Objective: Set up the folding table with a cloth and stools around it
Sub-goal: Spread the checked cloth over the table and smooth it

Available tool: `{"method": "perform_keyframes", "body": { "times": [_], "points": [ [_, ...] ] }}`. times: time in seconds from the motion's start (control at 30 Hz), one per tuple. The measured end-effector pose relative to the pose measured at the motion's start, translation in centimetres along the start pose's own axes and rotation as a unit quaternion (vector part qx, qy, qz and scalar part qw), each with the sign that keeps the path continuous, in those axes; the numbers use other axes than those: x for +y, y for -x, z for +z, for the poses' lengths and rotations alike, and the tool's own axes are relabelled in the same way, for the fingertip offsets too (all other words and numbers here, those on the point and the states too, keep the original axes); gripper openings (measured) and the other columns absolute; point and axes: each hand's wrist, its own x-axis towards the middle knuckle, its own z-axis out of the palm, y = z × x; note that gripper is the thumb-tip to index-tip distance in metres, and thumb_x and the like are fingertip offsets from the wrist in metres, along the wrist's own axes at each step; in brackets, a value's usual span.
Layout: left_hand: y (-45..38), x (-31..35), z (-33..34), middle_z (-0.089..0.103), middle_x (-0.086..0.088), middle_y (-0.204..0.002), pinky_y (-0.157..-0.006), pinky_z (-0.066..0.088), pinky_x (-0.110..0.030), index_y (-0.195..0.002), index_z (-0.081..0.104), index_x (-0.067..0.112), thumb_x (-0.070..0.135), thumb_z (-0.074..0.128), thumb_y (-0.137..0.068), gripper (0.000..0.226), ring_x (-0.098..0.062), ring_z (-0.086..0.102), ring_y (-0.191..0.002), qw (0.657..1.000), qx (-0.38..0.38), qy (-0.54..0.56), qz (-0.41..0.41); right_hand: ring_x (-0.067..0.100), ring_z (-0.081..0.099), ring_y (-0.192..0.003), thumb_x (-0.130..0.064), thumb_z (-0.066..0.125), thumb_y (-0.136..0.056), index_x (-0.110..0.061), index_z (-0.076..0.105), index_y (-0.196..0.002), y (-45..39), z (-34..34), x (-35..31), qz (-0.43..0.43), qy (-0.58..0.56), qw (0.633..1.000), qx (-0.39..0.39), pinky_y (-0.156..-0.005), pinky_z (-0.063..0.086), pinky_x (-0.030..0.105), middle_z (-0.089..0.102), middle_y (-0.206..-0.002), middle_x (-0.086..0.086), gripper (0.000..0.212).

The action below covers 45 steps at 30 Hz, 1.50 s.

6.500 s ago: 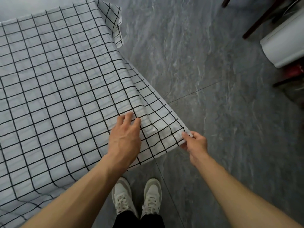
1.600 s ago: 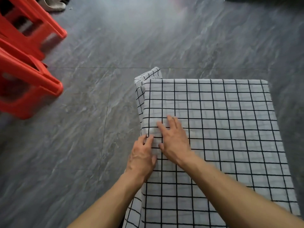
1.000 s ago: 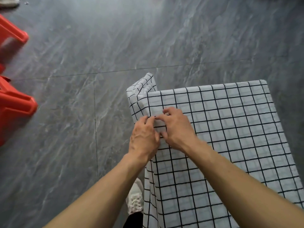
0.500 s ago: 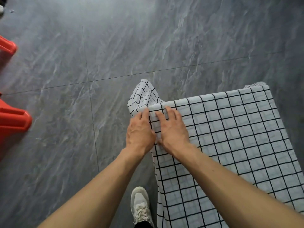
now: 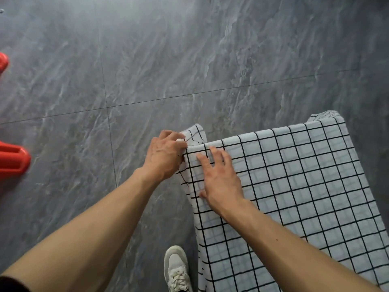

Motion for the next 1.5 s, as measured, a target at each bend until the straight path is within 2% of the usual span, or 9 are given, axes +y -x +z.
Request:
{"method": "perform_keyframes", "body": {
  "times": [0.07,0.17,0.27,0.37,0.53,0.63,0.93,1.17,1.5],
  "points": [
    [-0.1,-0.8,0.2,0.069,0.01,-0.106,-0.081,0.04,-0.04,-0.085,0.072,0.023,0.026,0.07,-0.082,0.004,-0.023,0.052,-0.109,0.999,0.047,0.005,0.018,0.029,-0.002,-0.146,-0.027,0.073,-0.084,-0.03,0.013,-0.15,0.0,0.0,0.0,0.001,0.001,1.0,-0.002,-0.115,0.028,0.04,-0.001,-0.159,0.005,0.089],
    [0.4,-2.2,0.1,0.069,0.01,-0.085,-0.076,0.036,-0.036,-0.078,0.071,0.022,0.037,0.066,-0.087,0.018,-0.022,0.054,-0.093,0.997,0.061,-0.054,0.002,0.029,-0.001,-0.145,-0.023,0.073,-0.083,-0.031,0.014,-0.149,-0.1,0.1,-0.2,0.004,0.003,1.0,0.002,-0.114,0.031,0.04,-0.001,-0.159,0.005,0.089],
    [0.6,-3.1,0.0,0.07,0.004,-0.098,-0.076,0.036,-0.037,-0.093,0.073,0.022,0.025,0.066,-0.088,0.01,-0.026,0.053,-0.095,0.992,0.084,-0.078,-0.049,0.029,0.0,-0.144,-0.02,0.073,-0.082,-0.031,0.015,-0.148,-0.1,0.2,-0.2,0.006,0.006,1.0,0.003,-0.113,0.032,0.04,-0.001,-0.159,0.005,0.089],
    [1.1,-1.8,-0.5,0.067,-0.002,-0.116,-0.079,0.044,-0.04,-0.116,0.067,0.019,0.008,0.067,-0.081,0.036,-0.029,0.055,-0.104,0.991,0.12,-0.038,-0.038,0.029,0.0,-0.145,-0.019,0.074,-0.082,-0.032,0.015,-0.148,-0.1,0.3,-0.2,0.01,0.005,1.0,0.005,-0.113,0.032,0.04,-0.001,-0.159,0.004,0.089],
    [2.5,3.3,0.8,0.064,-0.006,-0.109,-0.082,0.048,-0.036,-0.102,0.067,0.011,0.009,0.062,-0.084,0.019,-0.026,0.054,-0.096,0.985,0.136,0.054,0.092,0.027,0.002,-0.146,-0.024,0.074,-0.082,-0.026,0.014,-0.151,0.0,0.2,-0.2,0.012,0.004,1.0,0.007,-0.113,0.03,0.038,0.002,-0.16,0.002,0.092],
    [2.7,4.2,1.8,0.063,-0.004,-0.106,-0.079,0.049,-0.035,-0.096,0.066,0.008,0.006,0.062,-0.083,0.014,-0.024,0.053,-0.094,0.985,0.128,0.081,0.079,0.026,0.002,-0.146,-0.027,0.075,-0.081,-0.025,0.012,-0.151,-0.1,0.0,-0.1,0.011,0.01,1.0,0.004,-0.112,0.032,0.038,0.002,-0.158,0.001,0.095],
    [3.5,5.6,1.4,0.058,-0.005,-0.118,-0.094,0.042,-0.028,-0.108,0.065,0.005,0.019,0.07,-0.078,0.034,-0.024,0.049,-0.109,0.993,0.103,0.041,0.031,0.023,-0.005,-0.15,-0.034,0.065,-0.088,-0.029,0.01,-0.154,0.9,0.3,1.9,-0.03,-0.053,0.998,0.01,-0.12,0.018,0.038,-0.002,-0.163,0.001,0.086],
    [4.3,6.9,1.7,0.05,-0.008,-0.135,-0.101,0.043,-0.042,-0.13,0.052,0.005,0.031,0.073,-0.077,0.062,-0.029,0.044,-0.121,0.996,0.078,-0.033,-0.002,0.022,-0.007,-0.15,-0.041,0.067,-0.087,-0.03,0.01,-0.154,6.8,1.0,7.8,0.041,-0.054,0.998,0.004,-0.122,0.01,0.04,-0.003,-0.163,0.003,0.089],
    [10.4,15.9,5.7,0.042,-0.003,-0.139,-0.096,0.039,-0.039,-0.126,0.052,0.024,0.047,0.064,-0.081,0.052,-0.024,0.039,-0.125,0.996,0.011,-0.072,0.057,0.027,0.004,-0.146,-0.046,0.076,-0.078,-0.033,0.015,-0.15,9.1,2.1,10.6,0.094,-0.011,0.995,0.02,-0.112,0.03,0.043,0.005,-0.16,0.004,0.095]
  ]
}}
